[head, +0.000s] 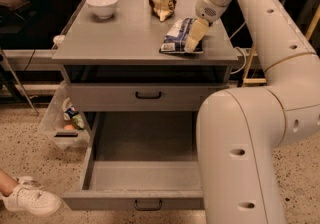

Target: Place blue chip bag into middle drawer

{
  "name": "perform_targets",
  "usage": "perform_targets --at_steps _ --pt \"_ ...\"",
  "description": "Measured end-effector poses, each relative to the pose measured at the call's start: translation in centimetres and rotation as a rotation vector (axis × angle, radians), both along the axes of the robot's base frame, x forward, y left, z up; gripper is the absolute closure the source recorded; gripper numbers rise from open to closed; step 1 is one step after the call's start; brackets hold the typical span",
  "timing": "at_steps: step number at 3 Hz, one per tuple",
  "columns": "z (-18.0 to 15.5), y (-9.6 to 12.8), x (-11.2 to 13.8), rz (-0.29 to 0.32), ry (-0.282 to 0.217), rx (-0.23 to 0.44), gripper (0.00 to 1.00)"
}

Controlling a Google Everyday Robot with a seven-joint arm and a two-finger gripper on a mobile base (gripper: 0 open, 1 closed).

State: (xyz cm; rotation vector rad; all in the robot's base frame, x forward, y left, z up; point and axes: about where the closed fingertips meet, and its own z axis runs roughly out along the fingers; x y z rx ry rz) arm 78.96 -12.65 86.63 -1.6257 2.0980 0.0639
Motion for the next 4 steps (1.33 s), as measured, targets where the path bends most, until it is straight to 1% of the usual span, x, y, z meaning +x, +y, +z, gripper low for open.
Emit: perform_targets --at_steps 1,4 --pt "0.0 0.0 0.0 0.0 0.0 0.0 0.03" --pt "0.0 0.0 0.0 0.0 0.0 0.0 0.73"
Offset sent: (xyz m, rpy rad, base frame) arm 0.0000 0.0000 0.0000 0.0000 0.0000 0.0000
